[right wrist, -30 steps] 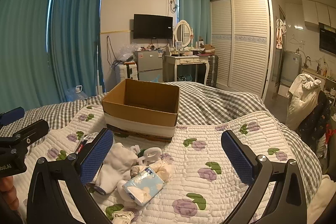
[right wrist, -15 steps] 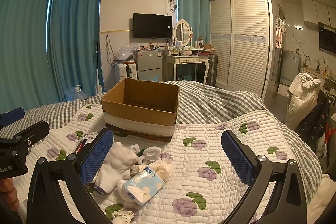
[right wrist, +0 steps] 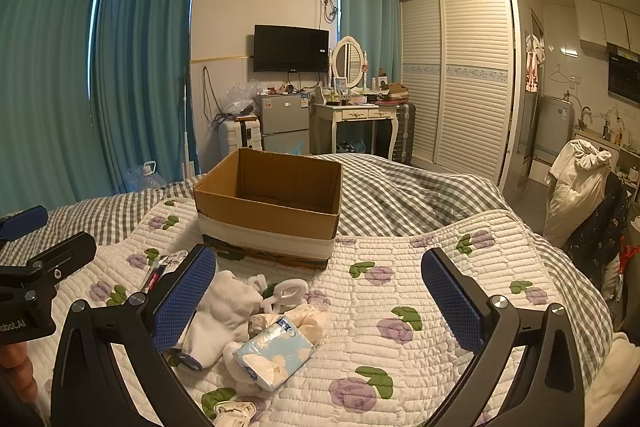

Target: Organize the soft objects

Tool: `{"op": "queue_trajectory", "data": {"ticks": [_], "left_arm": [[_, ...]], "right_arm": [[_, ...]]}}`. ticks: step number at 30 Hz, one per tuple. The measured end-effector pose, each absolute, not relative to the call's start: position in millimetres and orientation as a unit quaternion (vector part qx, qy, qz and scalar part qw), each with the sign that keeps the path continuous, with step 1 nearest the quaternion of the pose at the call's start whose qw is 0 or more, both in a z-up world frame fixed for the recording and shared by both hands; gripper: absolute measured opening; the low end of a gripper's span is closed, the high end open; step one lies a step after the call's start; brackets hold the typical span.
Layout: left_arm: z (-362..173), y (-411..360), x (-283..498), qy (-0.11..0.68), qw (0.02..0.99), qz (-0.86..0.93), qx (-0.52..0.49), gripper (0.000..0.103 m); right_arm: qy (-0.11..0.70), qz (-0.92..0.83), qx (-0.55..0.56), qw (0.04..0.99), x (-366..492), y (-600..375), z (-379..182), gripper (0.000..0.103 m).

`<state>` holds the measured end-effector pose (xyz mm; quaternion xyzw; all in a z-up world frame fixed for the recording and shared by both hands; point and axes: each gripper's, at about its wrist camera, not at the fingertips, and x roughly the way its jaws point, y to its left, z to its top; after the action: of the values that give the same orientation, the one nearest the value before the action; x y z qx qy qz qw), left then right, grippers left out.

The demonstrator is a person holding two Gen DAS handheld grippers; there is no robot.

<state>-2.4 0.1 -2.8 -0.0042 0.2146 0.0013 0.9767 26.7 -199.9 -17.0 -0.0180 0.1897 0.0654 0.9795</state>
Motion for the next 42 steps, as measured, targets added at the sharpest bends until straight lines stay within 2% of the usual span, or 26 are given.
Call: {"op": "queue_trajectory", "data": {"ticks": [32, 42], "left_arm": [[-4.5, -0.4, -2.5, 0.217, 0.976, 0.002, -0.003, 0.101], [-1.4, -3.1, -13.5, 0.241, 0.97, 0.021, 0.007, 0.101]], "right_arm": [[0.194, 0.068, -0.021, 0.978, 28.6, -195.9, -17.6, 0.103], [0.2, 0.071, -0.028, 0.977, 24.2, -201.8, -5.4, 0.103]]}}
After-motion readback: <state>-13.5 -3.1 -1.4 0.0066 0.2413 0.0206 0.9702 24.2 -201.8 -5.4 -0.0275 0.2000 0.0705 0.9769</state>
